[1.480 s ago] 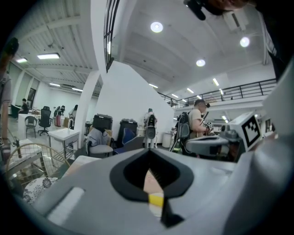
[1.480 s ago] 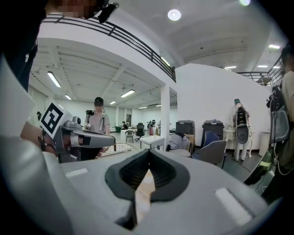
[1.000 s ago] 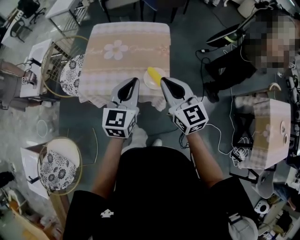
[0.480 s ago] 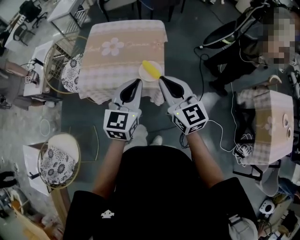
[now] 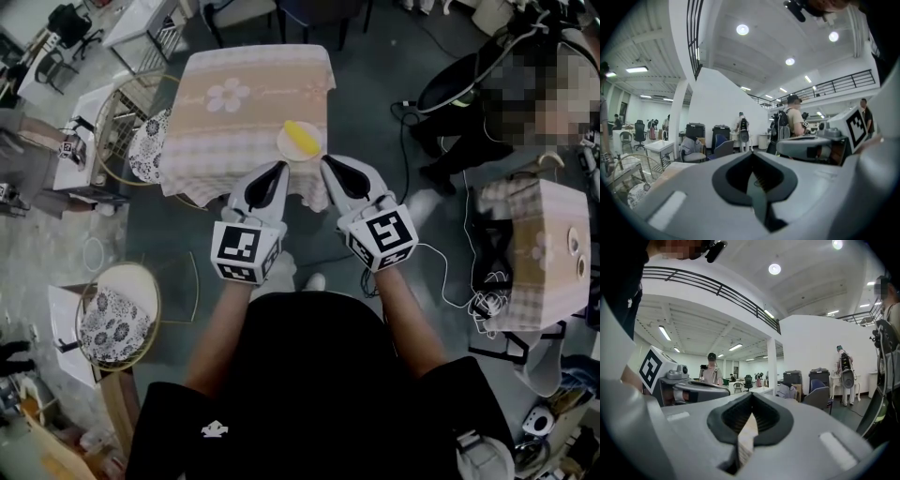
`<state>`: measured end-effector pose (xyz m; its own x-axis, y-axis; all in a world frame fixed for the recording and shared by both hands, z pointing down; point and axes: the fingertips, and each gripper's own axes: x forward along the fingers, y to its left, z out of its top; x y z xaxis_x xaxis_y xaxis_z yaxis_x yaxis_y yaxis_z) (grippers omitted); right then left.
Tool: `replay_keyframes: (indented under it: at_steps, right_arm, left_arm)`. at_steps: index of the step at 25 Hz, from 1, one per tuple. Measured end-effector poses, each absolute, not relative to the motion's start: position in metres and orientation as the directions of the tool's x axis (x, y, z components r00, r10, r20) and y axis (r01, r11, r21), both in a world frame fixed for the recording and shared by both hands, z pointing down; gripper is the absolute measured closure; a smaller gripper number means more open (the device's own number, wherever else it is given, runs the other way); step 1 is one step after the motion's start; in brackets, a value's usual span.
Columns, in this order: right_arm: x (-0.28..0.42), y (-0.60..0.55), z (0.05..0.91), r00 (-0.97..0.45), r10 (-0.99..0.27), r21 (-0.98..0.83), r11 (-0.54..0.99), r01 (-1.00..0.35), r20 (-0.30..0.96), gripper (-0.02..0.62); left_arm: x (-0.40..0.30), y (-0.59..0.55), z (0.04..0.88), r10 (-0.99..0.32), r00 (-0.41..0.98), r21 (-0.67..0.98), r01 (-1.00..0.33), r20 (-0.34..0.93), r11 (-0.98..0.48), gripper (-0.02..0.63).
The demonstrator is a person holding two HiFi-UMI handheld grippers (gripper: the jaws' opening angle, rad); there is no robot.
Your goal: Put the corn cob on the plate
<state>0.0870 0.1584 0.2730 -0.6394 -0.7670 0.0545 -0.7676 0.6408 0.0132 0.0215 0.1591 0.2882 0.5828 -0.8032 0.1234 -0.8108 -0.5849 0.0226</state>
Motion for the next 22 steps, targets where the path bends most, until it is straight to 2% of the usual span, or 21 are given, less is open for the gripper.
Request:
replay_keyframes:
  at_steps: [7, 22]
  right_arm:
    - [0.085, 0.177, 0.270, -0.658, -0.751, 0.025, 0.660, -0.751, 0.052, 0.595]
    - [0.103, 0.207, 0.269, -0.664, -0.747, 0.032, 0.665, -0.746, 0.048, 0.595]
  left_arm:
    - [0.023, 0.179, 0.281, -0.813, 0.574, 0.064, -0.819, 0.098, -0.570, 0.597]
    - [0.043, 0.205, 0.277, -0.814, 0.573, 0.048, -0.819, 0.097, -0.571, 0.597]
